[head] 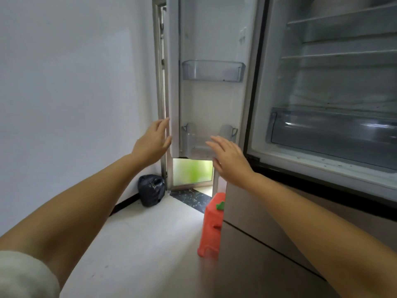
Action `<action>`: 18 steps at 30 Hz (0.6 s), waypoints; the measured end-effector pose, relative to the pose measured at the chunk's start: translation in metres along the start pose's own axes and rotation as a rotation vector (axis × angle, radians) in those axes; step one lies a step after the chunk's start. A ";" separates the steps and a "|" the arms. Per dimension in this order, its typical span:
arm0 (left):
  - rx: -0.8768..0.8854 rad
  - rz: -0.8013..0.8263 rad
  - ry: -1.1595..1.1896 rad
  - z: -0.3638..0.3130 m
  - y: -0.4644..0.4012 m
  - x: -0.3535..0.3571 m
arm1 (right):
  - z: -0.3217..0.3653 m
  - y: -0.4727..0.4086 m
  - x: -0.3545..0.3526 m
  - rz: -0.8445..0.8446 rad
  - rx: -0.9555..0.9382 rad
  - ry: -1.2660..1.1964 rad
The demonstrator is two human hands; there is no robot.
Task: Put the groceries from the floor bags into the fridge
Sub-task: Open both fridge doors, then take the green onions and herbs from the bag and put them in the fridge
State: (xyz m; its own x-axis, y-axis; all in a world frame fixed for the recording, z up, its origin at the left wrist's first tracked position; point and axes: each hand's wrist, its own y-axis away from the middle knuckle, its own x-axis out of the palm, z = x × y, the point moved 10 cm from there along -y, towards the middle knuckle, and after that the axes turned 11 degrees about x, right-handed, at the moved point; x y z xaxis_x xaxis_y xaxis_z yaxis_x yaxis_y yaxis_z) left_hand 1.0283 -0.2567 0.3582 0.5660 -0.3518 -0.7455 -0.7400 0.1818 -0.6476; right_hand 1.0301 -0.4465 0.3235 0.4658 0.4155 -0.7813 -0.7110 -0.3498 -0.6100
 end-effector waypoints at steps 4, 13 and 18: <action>-0.179 0.043 0.013 0.007 0.113 -0.003 | 0.049 0.049 0.015 0.033 -0.015 -0.155; -0.534 0.243 -0.039 0.044 0.387 -0.030 | 0.195 0.184 0.115 0.444 -0.130 -0.254; -0.758 0.224 -0.103 0.091 0.500 -0.095 | 0.303 0.218 0.152 0.546 -0.259 -0.245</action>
State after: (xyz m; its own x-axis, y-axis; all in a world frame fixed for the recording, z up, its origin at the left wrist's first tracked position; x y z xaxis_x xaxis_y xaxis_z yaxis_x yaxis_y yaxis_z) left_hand 0.6377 -0.0484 0.0906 0.3775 -0.2872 -0.8804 -0.8648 -0.4493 -0.2243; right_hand 0.7864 -0.2054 0.1117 -0.0824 0.2894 -0.9537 -0.6474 -0.7431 -0.1695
